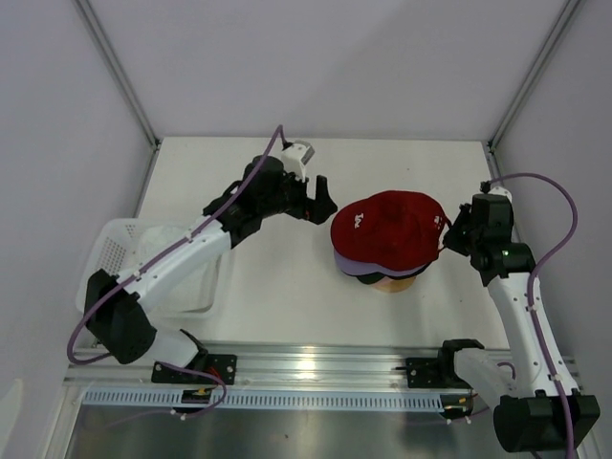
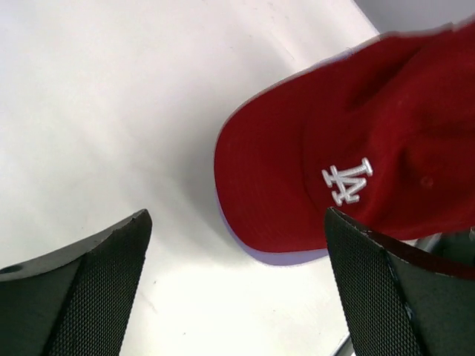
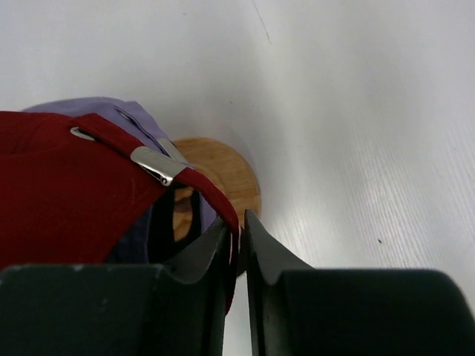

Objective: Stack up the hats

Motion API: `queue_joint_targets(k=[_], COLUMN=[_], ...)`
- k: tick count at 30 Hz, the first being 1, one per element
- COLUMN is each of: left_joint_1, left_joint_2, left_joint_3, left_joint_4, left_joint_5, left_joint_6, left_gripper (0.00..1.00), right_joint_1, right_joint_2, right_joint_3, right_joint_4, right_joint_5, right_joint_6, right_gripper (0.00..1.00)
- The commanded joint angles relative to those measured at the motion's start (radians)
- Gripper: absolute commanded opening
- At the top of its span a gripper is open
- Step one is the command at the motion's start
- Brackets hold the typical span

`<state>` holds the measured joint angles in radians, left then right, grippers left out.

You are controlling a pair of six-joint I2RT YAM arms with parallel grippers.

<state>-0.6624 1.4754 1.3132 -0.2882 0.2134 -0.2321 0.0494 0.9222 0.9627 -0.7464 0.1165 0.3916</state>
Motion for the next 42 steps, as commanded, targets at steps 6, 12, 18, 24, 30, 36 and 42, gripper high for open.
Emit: queue_joint_targets(k=[6, 12, 18, 24, 30, 36, 42], left_joint_1=[0.007, 0.006, 0.004, -0.017, -0.042, -0.051, -0.077], left_joint_2=[-0.129, -0.142, -0.026, 0.042, 0.077, 0.154, 0.158], left_joint_3=[-0.349, -0.560, -0.605, -0.635, -0.641, -0.666, -0.681], left_joint_4=[0.378, 0.661, 0.917, 1.049, 1.072, 1.251, 1.269], left_joint_5=[-0.155, -0.238, -0.137, -0.112, -0.129, -0.068, -0.078], left_joint_6=[-0.403, -0.706, -0.861, -0.937, -0.981, -1.067, -1.050], left_gripper=[0.99, 0.95, 0.91, 0.86, 0.85, 0.61, 0.22], right_joint_1=[-0.005, -0.005, -0.005, -0.005, -0.005, -0.005, -0.005], right_joint_2=[0.056, 0.089, 0.116, 0.102, 0.109, 0.124, 0.130], right_joint_3=[0.013, 0.004, -0.002, -0.009, 0.002, 0.007, -0.004], right_joint_4=[0.133, 0.131, 0.124, 0.125, 0.128, 0.142, 0.148], right_joint_5=[-0.087, -0.066, -0.057, -0.051, -0.072, -0.094, -0.100], right_joint_6=[-0.040, -0.057, -0.050, -0.053, -0.039, -0.040, -0.037], right_gripper=[0.19, 0.13, 0.10, 0.10, 0.10, 0.09, 0.08])
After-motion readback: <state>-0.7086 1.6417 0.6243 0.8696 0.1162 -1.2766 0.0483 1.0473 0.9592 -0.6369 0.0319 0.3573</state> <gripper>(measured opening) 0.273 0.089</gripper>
